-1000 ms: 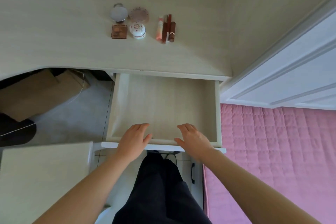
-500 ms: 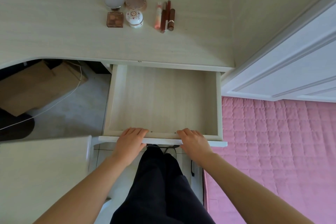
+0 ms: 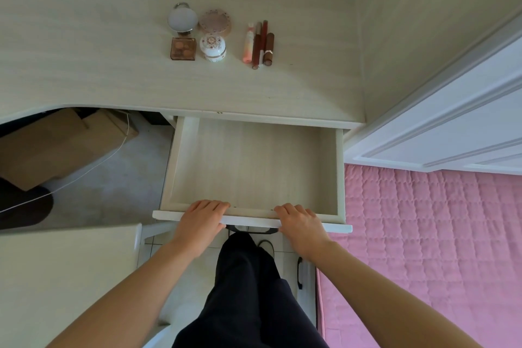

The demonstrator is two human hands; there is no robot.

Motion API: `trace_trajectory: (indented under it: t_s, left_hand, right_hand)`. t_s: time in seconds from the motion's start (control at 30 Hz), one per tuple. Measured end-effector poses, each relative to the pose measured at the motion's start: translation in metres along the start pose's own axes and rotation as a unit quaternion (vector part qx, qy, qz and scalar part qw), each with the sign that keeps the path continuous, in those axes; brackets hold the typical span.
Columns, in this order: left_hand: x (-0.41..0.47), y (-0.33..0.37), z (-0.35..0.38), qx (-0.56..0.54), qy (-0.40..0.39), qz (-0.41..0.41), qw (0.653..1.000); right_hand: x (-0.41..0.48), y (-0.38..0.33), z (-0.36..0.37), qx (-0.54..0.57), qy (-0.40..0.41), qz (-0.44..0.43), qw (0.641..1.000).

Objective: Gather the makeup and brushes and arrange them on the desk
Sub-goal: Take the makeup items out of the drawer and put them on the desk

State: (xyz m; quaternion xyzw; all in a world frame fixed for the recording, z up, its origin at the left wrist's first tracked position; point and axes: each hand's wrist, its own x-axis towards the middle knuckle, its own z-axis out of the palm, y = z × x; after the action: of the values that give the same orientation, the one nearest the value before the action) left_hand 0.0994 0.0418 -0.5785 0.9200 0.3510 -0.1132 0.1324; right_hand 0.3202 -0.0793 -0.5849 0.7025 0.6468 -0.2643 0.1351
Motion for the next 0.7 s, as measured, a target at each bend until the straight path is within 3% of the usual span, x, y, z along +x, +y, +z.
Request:
trace_trajectory:
  t_s: [0.43, 0.7]
  left_hand:
    - [0.071, -0.027, -0.019, 0.010, 0.052, 0.046, 0.998]
    - [0.109, -0.032, -0.032, -0.013, 0.072, 0.017, 0.997]
  right_hand:
    - [0.052, 0.027, -0.040, -0.011, 0.037, 0.020, 0.999]
    - [0.080, 0.042, -0.064, 0.007, 0.083, 0.031, 0.996]
